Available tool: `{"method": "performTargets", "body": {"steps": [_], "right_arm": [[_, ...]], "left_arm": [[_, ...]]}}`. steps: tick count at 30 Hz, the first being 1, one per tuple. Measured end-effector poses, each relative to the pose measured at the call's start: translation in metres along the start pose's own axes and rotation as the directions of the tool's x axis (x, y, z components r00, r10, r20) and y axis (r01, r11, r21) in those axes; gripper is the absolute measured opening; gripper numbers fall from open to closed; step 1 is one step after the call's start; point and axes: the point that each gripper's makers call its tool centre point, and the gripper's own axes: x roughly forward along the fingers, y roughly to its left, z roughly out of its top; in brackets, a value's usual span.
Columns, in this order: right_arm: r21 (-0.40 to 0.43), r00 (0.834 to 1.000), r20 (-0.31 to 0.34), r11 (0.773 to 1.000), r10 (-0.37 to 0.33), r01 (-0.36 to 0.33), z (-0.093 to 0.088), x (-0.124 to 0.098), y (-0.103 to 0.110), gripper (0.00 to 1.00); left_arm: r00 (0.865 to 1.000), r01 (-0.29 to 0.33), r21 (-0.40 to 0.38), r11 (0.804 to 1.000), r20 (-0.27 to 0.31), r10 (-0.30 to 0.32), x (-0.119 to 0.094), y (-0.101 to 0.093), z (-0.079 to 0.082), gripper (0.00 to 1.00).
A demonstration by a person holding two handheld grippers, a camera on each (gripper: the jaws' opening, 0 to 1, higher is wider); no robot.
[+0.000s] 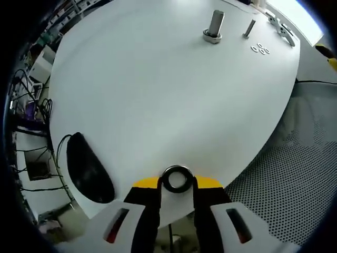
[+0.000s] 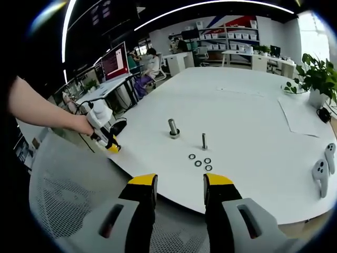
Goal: Place the washer onto the threaded stud by aligning its center hole with the stud, sliding it down to the base, and recovering from edge contact or off-axis alignment until the washer reaches the visible bottom stop.
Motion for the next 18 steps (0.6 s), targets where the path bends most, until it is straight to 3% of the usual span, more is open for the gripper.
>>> {"method": "performTargets", "body": {"steps": [10,12,18], "right_arm": [[0.001,1.000,0.001,1.000,0.000,0.000,0.000,0.000,0.000,0.38],[0.001,1.000,0.000,1.000,-0.001,0.001,0.000,0.000,0.000,0.38],[0.003,1.000,0.002,1.000,-0.003,0.003,0.000,0.000,0.000,0.38]], "left_arm": [[0.999,0.006,0.046,0.999,-0.039,-0.005,-0.001,0.003,0.001,0.19],[0.999,0.021,0.017,1.000,-0.029,-0.021,-0.001,0.005,0.003,0.19],[1.000,0.021,0.062,0.998,-0.022,-0.020,-0.002,0.000,0.011,0.19]]}}
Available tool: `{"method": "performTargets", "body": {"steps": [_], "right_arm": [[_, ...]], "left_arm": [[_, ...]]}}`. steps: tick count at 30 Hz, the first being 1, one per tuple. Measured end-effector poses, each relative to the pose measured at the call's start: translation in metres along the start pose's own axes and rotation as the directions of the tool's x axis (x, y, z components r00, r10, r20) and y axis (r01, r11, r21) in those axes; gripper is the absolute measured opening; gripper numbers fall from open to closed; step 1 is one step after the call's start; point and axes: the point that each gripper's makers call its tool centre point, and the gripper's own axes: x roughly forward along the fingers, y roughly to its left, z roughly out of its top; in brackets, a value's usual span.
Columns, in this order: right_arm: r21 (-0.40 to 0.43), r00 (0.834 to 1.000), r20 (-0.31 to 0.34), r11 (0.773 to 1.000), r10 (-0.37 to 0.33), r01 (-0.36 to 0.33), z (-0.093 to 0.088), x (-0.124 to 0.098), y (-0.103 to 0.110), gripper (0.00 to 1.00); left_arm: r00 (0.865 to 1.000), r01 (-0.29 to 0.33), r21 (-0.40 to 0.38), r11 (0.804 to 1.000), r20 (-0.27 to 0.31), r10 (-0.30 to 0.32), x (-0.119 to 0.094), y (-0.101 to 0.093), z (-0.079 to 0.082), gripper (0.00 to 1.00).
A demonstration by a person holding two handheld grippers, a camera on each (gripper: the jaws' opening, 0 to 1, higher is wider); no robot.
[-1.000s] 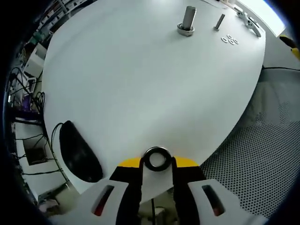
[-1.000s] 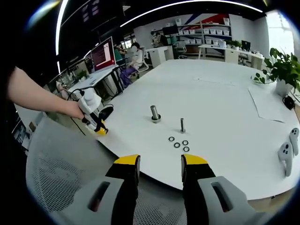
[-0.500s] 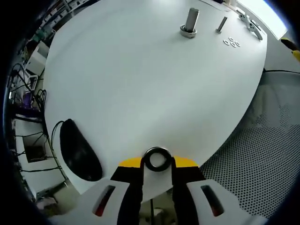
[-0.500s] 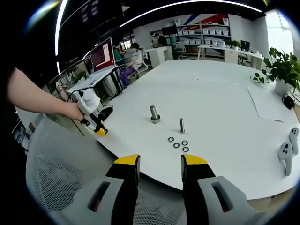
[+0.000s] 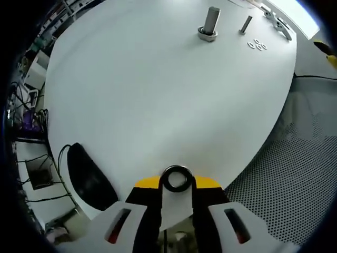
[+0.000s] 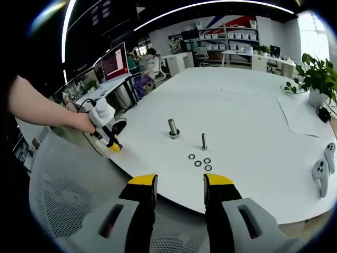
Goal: Place the washer onto the threaded stud by aligning its center hole with the stud, sliding it down to the base, and recovering from edge contact or off-axis alignment until the washer reaches the visible bottom stop.
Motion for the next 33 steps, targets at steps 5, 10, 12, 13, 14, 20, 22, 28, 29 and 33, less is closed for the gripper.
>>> {"method": "performTargets", "body": {"steps": [5,10,12,13,14,20,22,28,29,33], "right_arm": [[0.003,1.000,0.002,1.000,-0.001,0.001,0.000,0.000,-0.001,0.38],[0.004,1.000,0.003,1.000,-0.002,0.002,0.001,0.000,-0.001,0.38],[0.005,1.000,0.004,1.000,-0.003,0.003,0.001,0.000,-0.001,0.38],[0.006,1.000,0.004,1.000,-0.004,0.004,0.001,0.000,-0.001,0.38],[0.008,1.000,0.006,1.000,-0.006,0.006,0.001,-0.001,-0.002,0.38],[0.010,1.000,0.007,1.000,-0.009,0.009,0.001,-0.001,-0.002,0.37],[0.011,1.000,0.008,1.000,-0.010,0.010,0.001,-0.001,-0.002,0.37],[0.014,1.000,0.010,1.000,-0.013,0.013,0.001,-0.001,-0.003,0.37],[0.014,1.000,0.010,1.000,-0.013,0.013,0.001,-0.001,-0.003,0.37],[0.018,1.000,0.010,1.000,-0.015,0.015,0.001,-0.001,-0.004,0.37]], "left_arm": [[0.999,0.004,0.043,0.999,0.042,-0.006,-0.007,-0.007,0.027,0.19],[0.996,-0.001,0.099,0.995,0.089,-0.008,-0.010,-0.001,0.059,0.19],[0.995,-0.002,0.122,0.992,0.103,-0.011,-0.014,-0.003,0.072,0.19],[0.994,-0.005,0.137,0.991,0.107,-0.010,-0.015,-0.004,0.077,0.19],[0.994,-0.007,0.146,0.989,0.112,-0.010,-0.016,-0.004,0.081,0.19],[0.988,-0.010,0.179,0.984,0.150,-0.017,-0.025,-0.008,0.107,0.19],[0.985,-0.008,0.188,0.982,0.168,-0.024,-0.028,-0.010,0.118,0.19],[0.977,-0.018,0.234,0.972,0.209,-0.032,-0.040,-0.020,0.148,0.19],[0.977,-0.018,0.240,0.970,0.211,-0.035,-0.040,-0.021,0.152,0.19],[0.974,-0.021,0.278,0.960,0.224,-0.044,-0.044,-0.029,0.172,0.19]]}}
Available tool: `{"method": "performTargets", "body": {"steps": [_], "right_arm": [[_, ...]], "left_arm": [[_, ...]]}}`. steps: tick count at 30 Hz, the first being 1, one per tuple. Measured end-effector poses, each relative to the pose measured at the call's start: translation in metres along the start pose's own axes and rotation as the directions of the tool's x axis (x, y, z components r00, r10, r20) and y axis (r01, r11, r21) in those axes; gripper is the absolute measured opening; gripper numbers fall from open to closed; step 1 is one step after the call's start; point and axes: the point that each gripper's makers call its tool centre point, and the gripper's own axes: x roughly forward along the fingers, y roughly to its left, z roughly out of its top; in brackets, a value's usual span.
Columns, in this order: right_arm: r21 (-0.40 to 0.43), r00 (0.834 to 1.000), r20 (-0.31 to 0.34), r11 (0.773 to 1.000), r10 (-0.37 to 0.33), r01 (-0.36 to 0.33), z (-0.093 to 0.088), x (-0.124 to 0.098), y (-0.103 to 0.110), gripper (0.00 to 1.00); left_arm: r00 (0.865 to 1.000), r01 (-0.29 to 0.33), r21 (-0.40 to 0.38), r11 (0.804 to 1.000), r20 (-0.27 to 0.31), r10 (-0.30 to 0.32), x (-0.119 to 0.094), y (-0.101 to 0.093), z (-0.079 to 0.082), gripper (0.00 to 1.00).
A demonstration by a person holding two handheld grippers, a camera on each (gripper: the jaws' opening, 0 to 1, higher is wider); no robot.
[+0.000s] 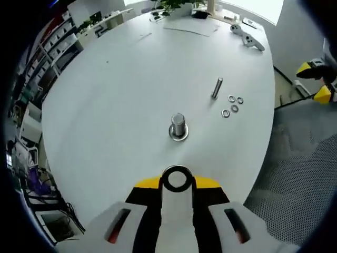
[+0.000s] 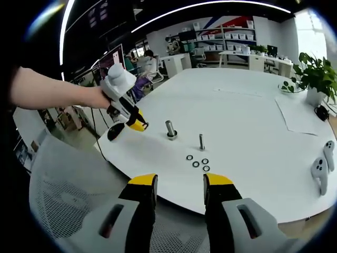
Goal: Place the washer onto the threaded stud by aligning its center hole with the stud, sliding it down to the base, and recovering from edge contact or off-axis alignment until the washer reaches the visible bottom stop.
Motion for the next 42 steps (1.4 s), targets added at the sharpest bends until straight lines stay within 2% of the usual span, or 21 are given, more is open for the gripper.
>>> {"method": "performTargets", "body": {"steps": [7,23,31,42], "right_arm": [[0.005,1.000,-0.001,1.000,-0.003,0.003,0.000,0.000,-0.001,0.37],[0.012,1.000,0.001,1.000,-0.009,0.009,0.000,-0.001,-0.002,0.37],[0.004,1.000,-0.005,1.000,-0.005,0.005,-0.001,0.000,-0.001,0.37],[0.006,1.000,-0.006,1.000,-0.007,0.007,-0.001,0.000,-0.002,0.37]], "left_arm": [[1.000,0.011,0.035,0.999,0.016,-0.012,0.006,-0.004,0.023,0.19],[0.999,0.015,0.068,0.998,0.037,-0.017,0.012,-0.002,0.052,0.19],[0.999,0.021,0.068,0.997,0.038,-0.024,0.022,-0.002,0.058,0.19],[1.000,0.026,0.120,0.992,0.003,-0.027,0.034,-0.004,0.057,0.19]]}}
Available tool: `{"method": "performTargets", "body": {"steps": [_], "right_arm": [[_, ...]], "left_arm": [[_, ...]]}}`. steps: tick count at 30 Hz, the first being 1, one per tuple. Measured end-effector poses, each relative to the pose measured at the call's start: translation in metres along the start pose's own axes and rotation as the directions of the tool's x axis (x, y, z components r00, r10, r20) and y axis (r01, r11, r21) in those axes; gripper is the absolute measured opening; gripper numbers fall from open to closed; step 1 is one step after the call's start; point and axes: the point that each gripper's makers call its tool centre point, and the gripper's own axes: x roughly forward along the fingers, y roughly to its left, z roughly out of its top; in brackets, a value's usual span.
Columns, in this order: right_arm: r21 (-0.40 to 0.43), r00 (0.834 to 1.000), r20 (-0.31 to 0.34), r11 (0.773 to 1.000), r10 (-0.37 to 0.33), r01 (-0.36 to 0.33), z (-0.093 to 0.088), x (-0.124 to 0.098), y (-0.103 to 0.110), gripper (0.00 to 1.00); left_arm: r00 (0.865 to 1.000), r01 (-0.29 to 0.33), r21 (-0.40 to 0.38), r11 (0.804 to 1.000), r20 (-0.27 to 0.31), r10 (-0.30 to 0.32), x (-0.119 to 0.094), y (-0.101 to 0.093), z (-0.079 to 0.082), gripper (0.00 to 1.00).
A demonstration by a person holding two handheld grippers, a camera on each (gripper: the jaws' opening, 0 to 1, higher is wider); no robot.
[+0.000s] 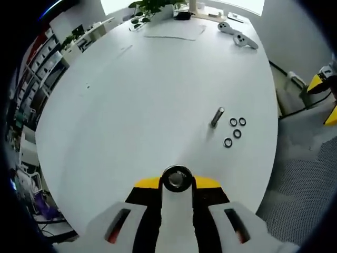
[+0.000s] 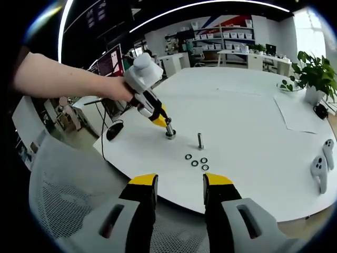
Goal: Place the washer onto the threaded stud by aligning its center hole with the stud, sliding it down to the base, and recovering from edge contact or off-axis alignment until the washer reaches the visible bottom stop.
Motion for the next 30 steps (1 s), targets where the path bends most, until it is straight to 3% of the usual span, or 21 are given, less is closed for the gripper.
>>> {"method": "performTargets", "body": {"steps": [17,30], "right_arm": [[0.001,1.000,-0.008,1.000,-0.008,0.008,-0.001,0.000,-0.002,0.37],[0.005,1.000,-0.006,1.000,-0.010,0.010,-0.001,0.000,-0.002,0.36]], "left_arm": [[0.998,0.015,0.031,0.999,-0.058,-0.013,0.035,0.001,-0.013,0.19],[0.999,0.020,0.011,1.000,-0.040,-0.019,0.043,0.000,-0.014,0.20]]}}
